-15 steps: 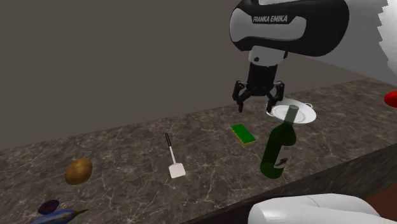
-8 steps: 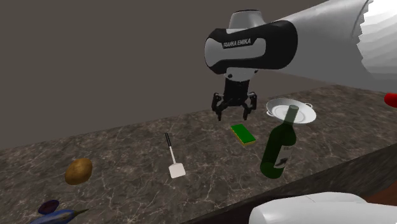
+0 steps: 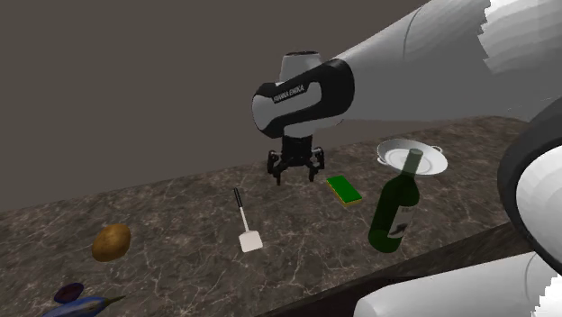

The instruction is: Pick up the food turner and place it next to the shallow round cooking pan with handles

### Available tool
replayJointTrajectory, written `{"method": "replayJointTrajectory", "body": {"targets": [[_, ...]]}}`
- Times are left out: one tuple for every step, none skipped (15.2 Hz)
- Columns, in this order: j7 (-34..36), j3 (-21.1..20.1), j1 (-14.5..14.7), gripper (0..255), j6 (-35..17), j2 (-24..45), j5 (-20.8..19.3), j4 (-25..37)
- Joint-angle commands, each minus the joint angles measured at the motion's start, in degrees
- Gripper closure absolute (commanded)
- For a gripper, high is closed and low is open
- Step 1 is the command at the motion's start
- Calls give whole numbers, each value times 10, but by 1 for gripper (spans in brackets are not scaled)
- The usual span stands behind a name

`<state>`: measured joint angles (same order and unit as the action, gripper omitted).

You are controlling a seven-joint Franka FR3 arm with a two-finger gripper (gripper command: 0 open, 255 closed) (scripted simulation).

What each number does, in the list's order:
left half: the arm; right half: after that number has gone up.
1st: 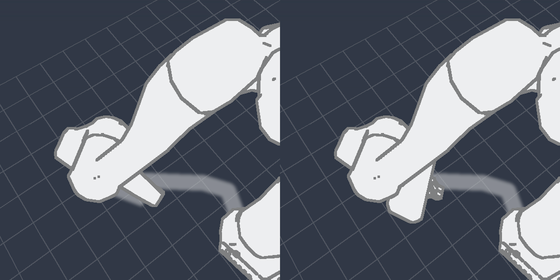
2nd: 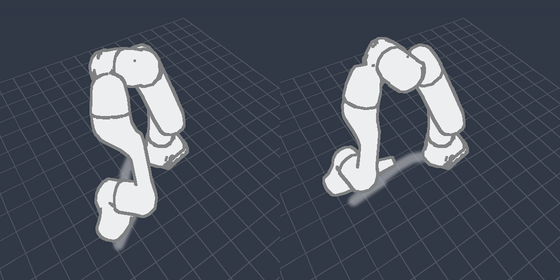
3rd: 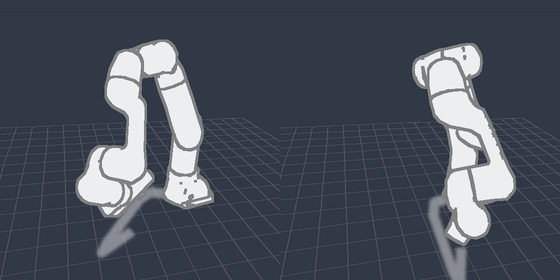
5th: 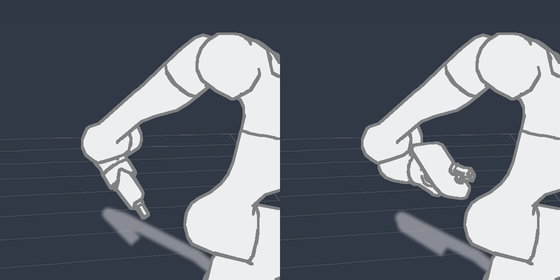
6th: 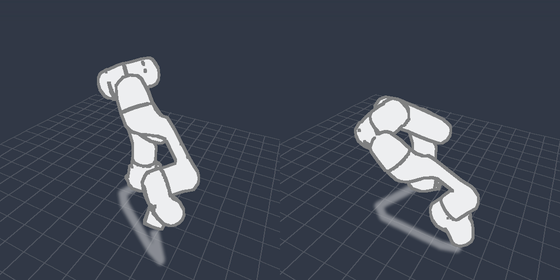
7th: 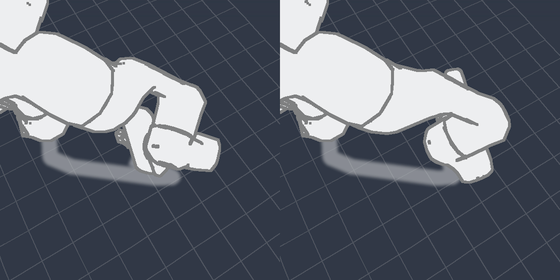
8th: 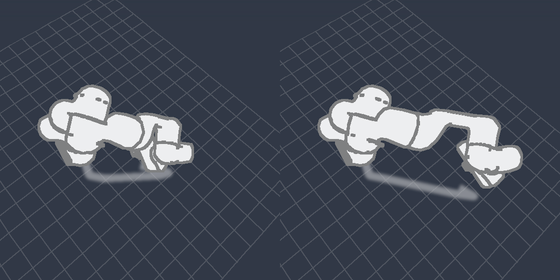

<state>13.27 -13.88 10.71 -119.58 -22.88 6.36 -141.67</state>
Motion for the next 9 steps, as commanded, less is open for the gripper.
{"method": "replayJointTrajectory", "body": {"targets": [[9, -16, 6, 0, -35, 32, -1, 3], [15, -24, 9, 0, -51, 49, -3, 6], [22, -32, 12, 0, -67, 67, -6, 10], [29, -41, 15, 0, -82, 85, -10, 15], [36, -49, 17, 0, -97, 103, -16, 20], [44, -57, 20, 0, -112, 122, -22, 26], [53, -64, 22, 0, -126, 141, -30, 33], [63, -72, 24, 0, -139, 161, -39, 41], [73, -78, 27, 0, -152, 181, -49, 49]]}}
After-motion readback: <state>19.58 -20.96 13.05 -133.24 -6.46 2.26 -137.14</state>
